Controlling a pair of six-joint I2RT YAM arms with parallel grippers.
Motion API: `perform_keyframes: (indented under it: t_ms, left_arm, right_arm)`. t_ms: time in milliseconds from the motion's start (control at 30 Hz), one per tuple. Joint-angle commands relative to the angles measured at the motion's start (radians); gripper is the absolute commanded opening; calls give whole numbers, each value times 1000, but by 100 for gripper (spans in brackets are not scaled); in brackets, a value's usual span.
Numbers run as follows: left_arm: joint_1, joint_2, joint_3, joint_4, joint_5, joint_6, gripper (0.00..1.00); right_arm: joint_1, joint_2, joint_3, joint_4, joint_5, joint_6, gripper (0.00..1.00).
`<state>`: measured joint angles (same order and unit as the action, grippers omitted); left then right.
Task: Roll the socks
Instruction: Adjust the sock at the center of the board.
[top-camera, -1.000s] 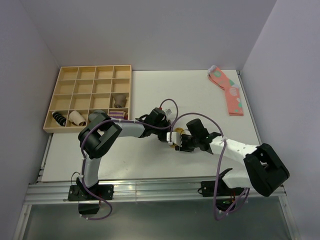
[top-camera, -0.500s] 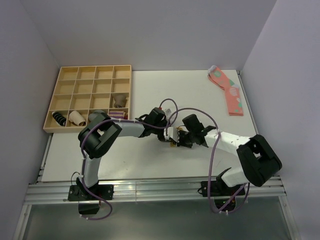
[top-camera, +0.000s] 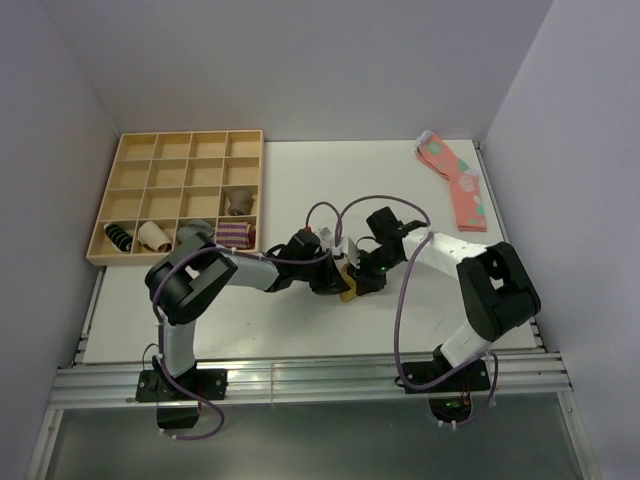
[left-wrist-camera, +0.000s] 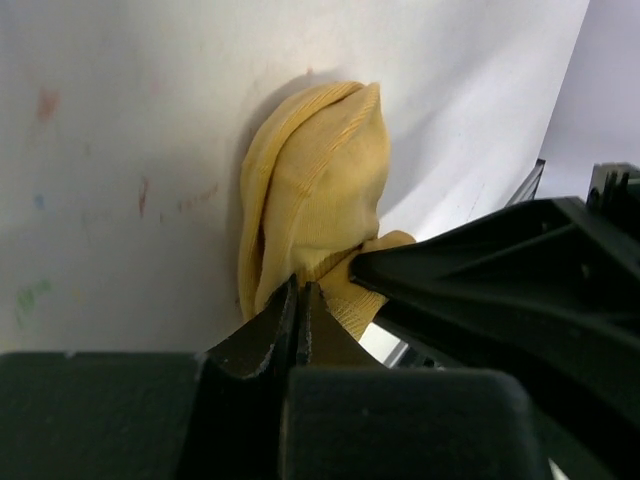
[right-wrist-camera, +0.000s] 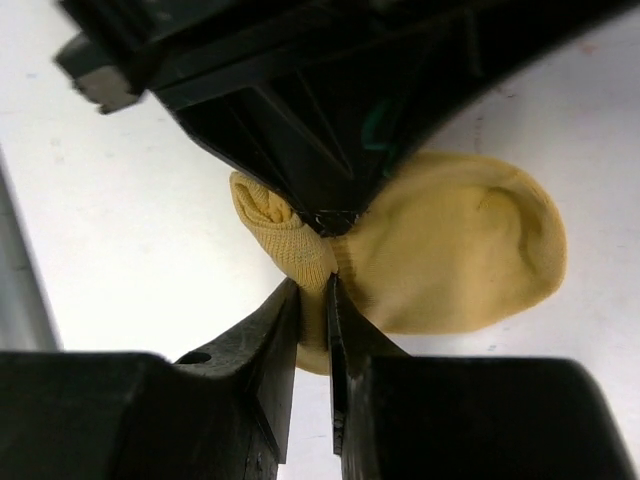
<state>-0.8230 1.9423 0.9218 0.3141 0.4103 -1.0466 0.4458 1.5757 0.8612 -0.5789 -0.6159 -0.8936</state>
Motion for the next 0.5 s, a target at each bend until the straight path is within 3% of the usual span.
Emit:
perform_keyframes:
  t_ms: [0,200,467]
  left_arm:
    - [-42,-26,-83,-102,-76,-36,0]
    - [-97,-82,-116,-79,-162,-115,0]
    - [-163,-100,-107,-107,-292,-69,0]
  right_arm:
    - [-48,27,82,-128,-33,-22,8]
    - [-99,186,206,-277,-41,-31,8]
    - [-142,378,390,-475,-42,4,7]
